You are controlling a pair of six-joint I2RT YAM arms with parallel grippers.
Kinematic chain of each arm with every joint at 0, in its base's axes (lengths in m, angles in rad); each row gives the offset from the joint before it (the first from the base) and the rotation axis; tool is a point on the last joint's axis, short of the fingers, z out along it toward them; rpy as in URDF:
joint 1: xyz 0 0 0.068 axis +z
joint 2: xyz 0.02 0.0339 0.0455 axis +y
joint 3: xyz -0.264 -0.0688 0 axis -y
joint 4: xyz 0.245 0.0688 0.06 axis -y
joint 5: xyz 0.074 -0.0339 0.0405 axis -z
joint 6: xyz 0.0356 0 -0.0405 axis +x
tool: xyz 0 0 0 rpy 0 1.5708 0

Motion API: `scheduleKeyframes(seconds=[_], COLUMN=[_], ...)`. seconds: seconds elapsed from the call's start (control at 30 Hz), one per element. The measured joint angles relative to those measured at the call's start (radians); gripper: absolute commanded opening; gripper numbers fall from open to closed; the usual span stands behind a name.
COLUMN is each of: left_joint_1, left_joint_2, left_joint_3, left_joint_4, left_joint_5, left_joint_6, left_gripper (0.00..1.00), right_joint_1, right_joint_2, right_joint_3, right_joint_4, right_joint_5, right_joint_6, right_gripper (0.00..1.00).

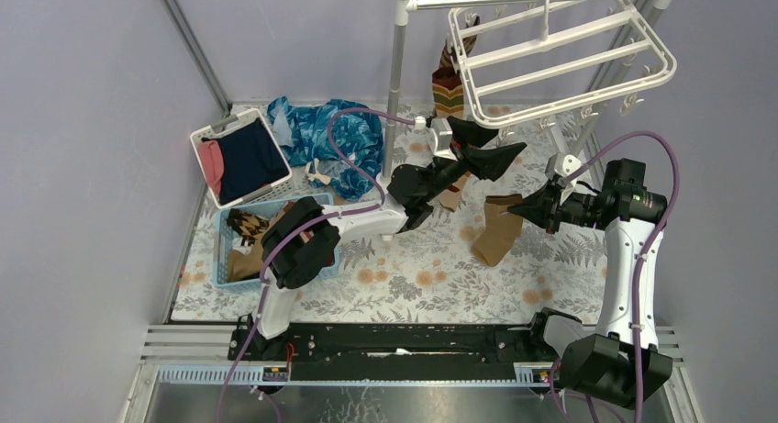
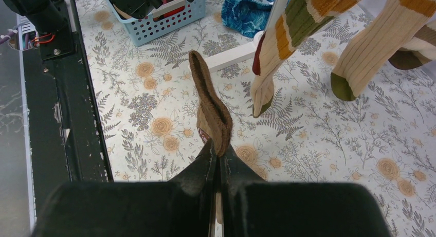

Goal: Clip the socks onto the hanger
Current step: Open the clamp at the hanger.

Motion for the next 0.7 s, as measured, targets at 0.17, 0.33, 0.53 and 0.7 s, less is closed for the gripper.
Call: scheduleKeyframes(seconds=[0.17,0.33,0.53,0.7], left_joint_1=[0.000,0.000,0.000,0.000], left_joint_2=[0.000,-0.011,-0.031,-0.051], left_joint_3=[0.000,0.000,0.000,-0.001], left_joint_4=[-0.013,-0.018,-0.019,-0.017], left_joint_5=[-0.016,-0.025,-0.025,-0.027], left_joint_6=[0.008,0.012,0.017,0.027], left_gripper=[0.68,0.70,0.70,0.70], right_joint_1=[0.001,0.005,0.005,0.005], right_joint_2=[0.000,0.000,0.000,0.001], right_joint_3=[0.000,0.000,0.000,0.000], right_joint_4=[0.000,0.000,0.000,0.000], right_joint_5=[0.000,0.000,0.000,0.000], right_joint_6=[0.000,-0.001,-0.001,-0.002], right_gripper=[0.04,0.05,0.05,0.05])
